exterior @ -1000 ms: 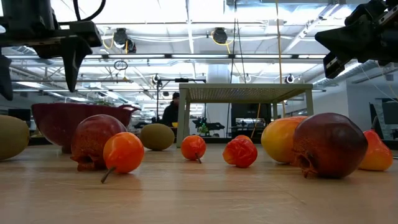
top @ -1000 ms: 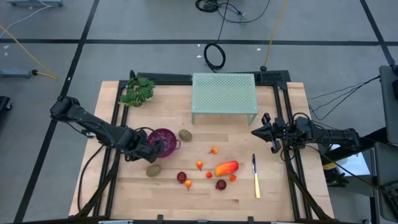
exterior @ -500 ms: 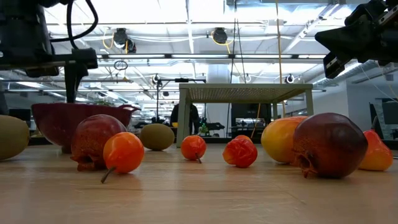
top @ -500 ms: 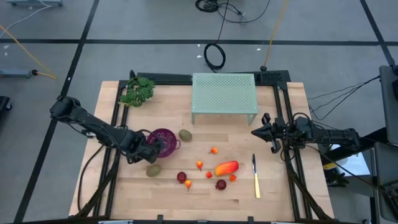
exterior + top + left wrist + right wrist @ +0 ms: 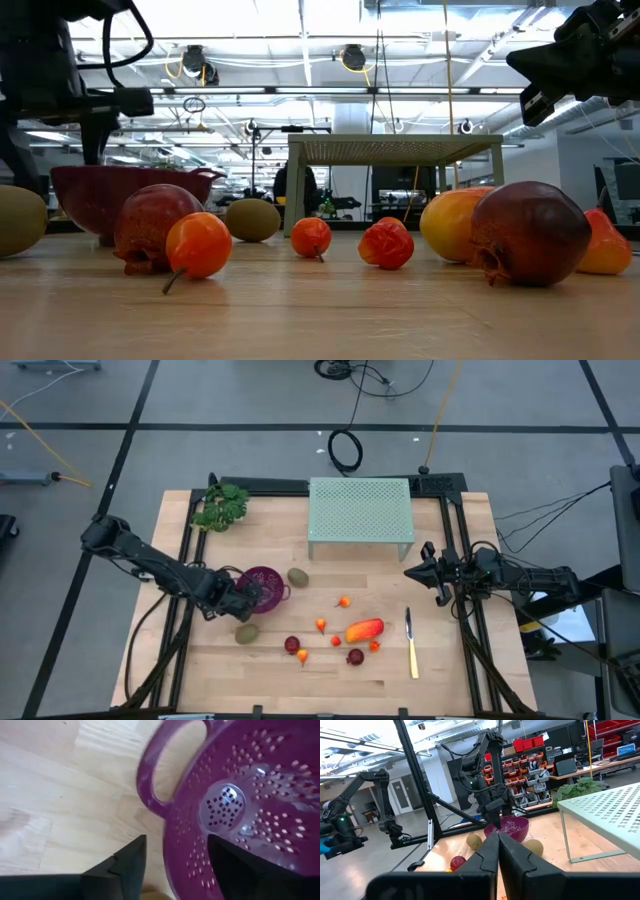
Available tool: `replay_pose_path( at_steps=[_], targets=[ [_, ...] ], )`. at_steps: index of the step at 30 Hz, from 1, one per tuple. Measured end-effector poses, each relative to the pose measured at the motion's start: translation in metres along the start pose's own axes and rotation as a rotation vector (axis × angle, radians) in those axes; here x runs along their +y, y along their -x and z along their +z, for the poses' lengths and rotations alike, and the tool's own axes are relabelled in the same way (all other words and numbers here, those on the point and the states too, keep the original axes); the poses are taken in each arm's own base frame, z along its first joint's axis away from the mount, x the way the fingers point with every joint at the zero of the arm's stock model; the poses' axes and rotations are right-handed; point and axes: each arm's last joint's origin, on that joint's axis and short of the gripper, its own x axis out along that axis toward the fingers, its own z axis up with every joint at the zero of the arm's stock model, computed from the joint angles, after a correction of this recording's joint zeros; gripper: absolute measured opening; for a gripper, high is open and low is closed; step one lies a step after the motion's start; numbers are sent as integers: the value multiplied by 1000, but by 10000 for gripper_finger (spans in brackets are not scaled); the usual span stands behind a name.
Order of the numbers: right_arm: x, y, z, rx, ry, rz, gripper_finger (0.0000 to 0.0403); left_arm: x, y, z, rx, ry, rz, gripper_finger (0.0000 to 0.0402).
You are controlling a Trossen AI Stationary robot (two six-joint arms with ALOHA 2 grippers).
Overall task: Pick & Place Fruit
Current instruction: Put the strainer bowl on the shelf
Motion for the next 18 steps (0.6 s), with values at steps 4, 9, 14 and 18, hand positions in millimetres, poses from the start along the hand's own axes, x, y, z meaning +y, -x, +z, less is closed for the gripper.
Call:
replay_pose_path(
  at_steps=[4,9,14,18],
  targets=[
    [0,0,0,1,0,0,4,0,-1,1,-7,-15,10,172],
    [0,0,0,1,0,0,4,-4,-8,-1,-16,-23,21,155],
    [0,0,0,1,0,0,4,-5,-9,-1,0,-25,28,136],
    [0,0,0,1,0,0,4,-5,-9,-1,-1,-29,28,107]
  ],
)
